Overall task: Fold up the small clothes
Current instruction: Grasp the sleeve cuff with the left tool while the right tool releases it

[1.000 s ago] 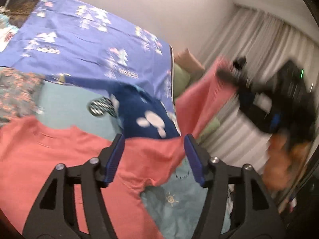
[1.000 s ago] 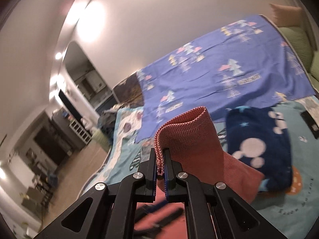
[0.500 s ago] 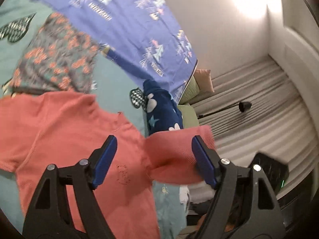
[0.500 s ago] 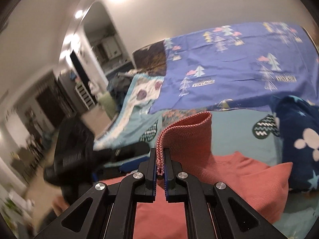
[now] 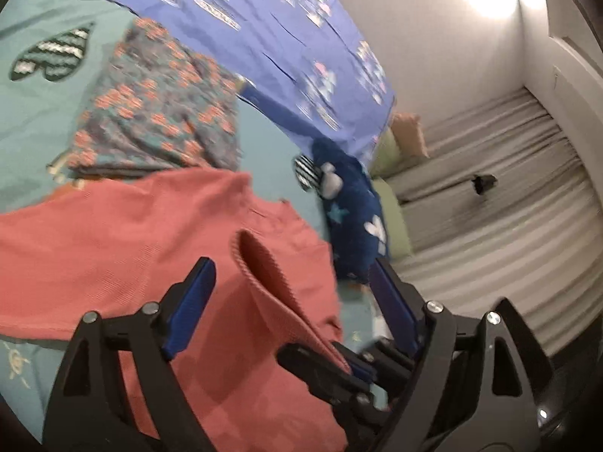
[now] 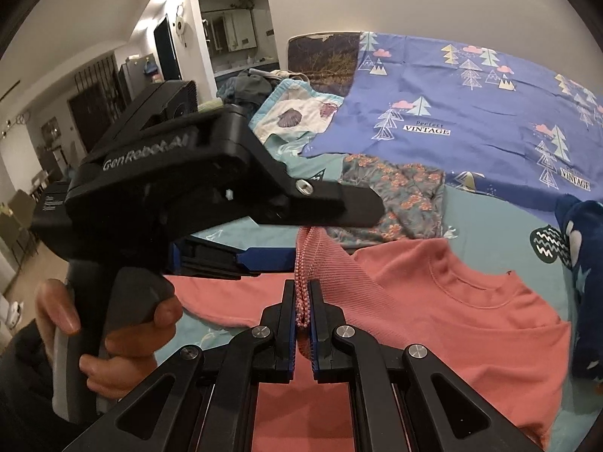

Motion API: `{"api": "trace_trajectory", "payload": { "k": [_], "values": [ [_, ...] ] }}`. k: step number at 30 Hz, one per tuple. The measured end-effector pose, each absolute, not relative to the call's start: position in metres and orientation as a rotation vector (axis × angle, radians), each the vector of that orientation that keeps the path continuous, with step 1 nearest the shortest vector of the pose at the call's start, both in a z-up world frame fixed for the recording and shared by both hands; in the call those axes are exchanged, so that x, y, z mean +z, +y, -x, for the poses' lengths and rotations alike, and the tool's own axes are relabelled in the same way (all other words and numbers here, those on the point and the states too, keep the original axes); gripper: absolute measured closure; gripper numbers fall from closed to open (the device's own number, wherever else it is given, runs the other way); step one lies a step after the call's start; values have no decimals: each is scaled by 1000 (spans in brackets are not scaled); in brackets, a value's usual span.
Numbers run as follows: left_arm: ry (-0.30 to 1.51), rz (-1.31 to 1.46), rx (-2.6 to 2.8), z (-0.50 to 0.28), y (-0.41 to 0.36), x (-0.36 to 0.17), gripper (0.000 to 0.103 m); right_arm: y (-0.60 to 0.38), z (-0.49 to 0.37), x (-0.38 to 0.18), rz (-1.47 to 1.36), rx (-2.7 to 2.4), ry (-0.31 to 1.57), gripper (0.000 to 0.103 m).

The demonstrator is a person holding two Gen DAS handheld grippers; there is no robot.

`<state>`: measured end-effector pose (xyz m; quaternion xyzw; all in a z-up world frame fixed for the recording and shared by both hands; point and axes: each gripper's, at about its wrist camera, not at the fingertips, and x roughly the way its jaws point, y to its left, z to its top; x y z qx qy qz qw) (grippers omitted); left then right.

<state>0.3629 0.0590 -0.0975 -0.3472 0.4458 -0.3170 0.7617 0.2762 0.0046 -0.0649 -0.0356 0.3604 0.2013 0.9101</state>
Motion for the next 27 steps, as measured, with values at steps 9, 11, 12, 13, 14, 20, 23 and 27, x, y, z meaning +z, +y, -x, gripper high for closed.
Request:
{"api": "trace_trajectory", "payload": {
  "k": [9,11,12,13,14,20,23,27],
  "values": [
    [983,788,-686,-377,63,-131,98,13,-283,-78,80,389,764,98],
    [973,797,-695,-378,63,-132,98,11,-286,-81,58,391,774,97],
    [969,812,-705,-379,65,-133,98,10,-286,-83,43,394,779,97],
    [963,816,-712,-379,66,-133,98,8,-286,-84,34,399,781,97],
    [947,811,-715,-379,67,-131,98,7,-285,-85,32,403,785,97],
    [909,760,-706,-379,73,-120,98,-19,-262,-86,-16,460,795,53],
    [910,738,-705,-381,75,-119,98,-59,-243,-79,23,369,756,53],
    [937,754,-704,-384,75,-131,98,-140,-228,-76,51,144,750,53]
  ]
}}
